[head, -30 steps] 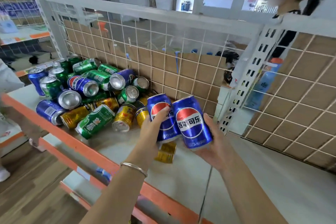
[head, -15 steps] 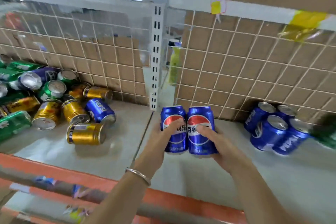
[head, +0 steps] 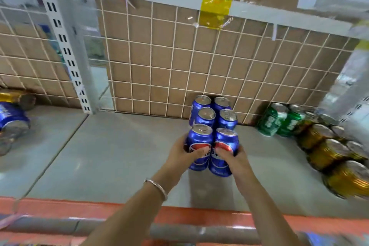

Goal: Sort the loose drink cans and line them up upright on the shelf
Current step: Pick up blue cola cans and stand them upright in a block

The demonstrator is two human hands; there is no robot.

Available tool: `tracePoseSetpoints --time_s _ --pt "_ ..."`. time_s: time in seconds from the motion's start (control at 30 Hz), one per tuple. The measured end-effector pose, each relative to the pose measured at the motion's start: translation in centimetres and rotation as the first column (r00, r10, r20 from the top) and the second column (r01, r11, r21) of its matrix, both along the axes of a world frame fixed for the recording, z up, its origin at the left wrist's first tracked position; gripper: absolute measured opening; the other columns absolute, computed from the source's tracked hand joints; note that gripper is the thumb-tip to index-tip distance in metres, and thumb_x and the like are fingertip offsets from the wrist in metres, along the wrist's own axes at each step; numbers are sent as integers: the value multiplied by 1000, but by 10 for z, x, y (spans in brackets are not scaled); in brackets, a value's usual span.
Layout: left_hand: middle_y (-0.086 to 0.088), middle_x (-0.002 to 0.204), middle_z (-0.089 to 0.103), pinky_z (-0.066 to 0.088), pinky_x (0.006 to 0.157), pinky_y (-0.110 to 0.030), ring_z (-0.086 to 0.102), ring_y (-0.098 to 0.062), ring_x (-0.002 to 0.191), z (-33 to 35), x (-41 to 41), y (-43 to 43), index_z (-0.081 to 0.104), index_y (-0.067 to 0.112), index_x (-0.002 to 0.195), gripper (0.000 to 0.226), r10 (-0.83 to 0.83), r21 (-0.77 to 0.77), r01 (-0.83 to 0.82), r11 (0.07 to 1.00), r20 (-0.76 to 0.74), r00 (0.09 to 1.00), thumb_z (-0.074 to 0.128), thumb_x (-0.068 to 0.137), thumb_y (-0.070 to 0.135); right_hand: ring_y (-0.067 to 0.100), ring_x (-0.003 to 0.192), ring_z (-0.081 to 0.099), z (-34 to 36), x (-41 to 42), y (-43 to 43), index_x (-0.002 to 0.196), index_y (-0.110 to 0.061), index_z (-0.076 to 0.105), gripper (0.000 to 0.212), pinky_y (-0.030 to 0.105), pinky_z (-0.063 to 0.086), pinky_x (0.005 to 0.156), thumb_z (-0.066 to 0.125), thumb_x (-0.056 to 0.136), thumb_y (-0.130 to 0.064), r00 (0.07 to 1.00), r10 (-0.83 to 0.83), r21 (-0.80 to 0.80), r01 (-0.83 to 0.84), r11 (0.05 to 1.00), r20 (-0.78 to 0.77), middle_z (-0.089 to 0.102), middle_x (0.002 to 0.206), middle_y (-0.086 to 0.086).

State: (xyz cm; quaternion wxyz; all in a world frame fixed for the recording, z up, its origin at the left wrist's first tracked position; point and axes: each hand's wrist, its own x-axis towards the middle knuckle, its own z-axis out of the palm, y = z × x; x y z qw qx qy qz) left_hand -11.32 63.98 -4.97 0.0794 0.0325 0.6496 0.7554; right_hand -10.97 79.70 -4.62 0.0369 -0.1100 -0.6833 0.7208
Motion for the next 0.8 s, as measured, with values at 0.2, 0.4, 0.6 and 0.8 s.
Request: tracePoseSetpoints --time_s 0.2,0.4,0.6,0.8 --pt "11 109 67 51 76 -13 65 2 95 -12 -11 14 52 30 119 55 42 -93 -49 994 -77 996 73 76 2 6 94 65 -8 -18 32 108 -31 55 47 20 53 76 79 74 -8 987 146 206 -131 970 -59 61 109 -10" --pt "12 126 60 49 84 -12 58 2 111 -24 -7 22 40 28 136 65 70 -159 -90 983 -128 989 70 82 10 -3 105 52 -9 -18 49 120 -35 40 68 18 43 94 80 72 -8 972 220 359 -175 917 -87 47 117 -17" --pt "17 127 56 45 82 -7 54 9 113 -35 -8 26 36 26 140 70 85 -204 -119 972 -166 982 70 81 8 -7 105 58 -21 -16 51 122 -38 46 64 11 48 83 77 75 -8 956 248 296 -194 935 -158 58 121 -18" --pt "11 128 59 48 89 -15 56 -3 117 -45 -8 26 37 25 141 72 100 -189 -127 974 -143 985 71 80 7 -5 109 57 -29 -14 46 129 -25 46 60 8 46 85 74 78 -8 946 248 320 -173 932 -209 58 126 -11"
